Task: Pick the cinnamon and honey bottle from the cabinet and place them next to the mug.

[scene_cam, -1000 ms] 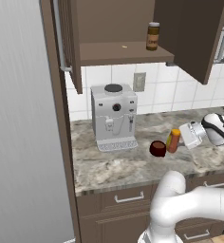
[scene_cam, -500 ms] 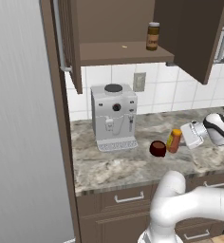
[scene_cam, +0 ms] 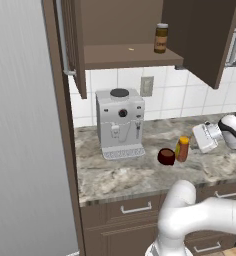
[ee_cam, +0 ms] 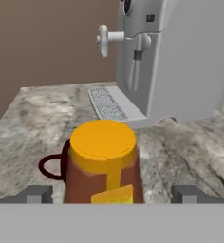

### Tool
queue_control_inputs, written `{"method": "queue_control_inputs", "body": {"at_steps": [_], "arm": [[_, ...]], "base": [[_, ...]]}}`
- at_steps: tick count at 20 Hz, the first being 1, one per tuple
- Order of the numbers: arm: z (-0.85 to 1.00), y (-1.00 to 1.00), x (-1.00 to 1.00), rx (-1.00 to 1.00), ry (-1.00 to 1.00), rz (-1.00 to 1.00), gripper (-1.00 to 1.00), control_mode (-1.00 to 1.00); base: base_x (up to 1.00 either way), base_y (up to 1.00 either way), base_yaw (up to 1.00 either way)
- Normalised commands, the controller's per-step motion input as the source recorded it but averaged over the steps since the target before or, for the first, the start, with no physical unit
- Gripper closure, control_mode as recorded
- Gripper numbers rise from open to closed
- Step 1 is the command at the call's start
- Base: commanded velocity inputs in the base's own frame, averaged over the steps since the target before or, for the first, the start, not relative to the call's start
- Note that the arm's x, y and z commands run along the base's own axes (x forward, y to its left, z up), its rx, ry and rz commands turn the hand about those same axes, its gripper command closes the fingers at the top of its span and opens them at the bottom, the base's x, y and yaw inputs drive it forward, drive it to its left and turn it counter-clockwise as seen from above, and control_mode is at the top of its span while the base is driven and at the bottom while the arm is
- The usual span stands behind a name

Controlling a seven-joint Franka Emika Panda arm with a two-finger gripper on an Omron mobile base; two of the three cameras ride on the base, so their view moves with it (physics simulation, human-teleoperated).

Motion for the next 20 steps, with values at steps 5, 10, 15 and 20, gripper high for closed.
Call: {"method": "queue_control_inputs", "body": {"at_steps": [5, 10, 15, 20], "arm": [[0.41, 0.00, -0.17, 0.00, -0.12, 0.00, -1.00, -1.00], [0.37, -0.02, -0.21, 0.00, -0.11, 0.00, -1.00, -1.00], [0.23, 0.02, -0.25, 0.00, -0.07, -0.08, -1.00, -1.00], [0.40, 0.13, -0.46, 0.00, -0.01, -0.25, -1.00, -1.00]], "base": [[0.00, 0.00, 0.00], [0.00, 0.00, 0.00], [0.00, 0.00, 0.00], [0.00, 0.00, 0.00]]}}
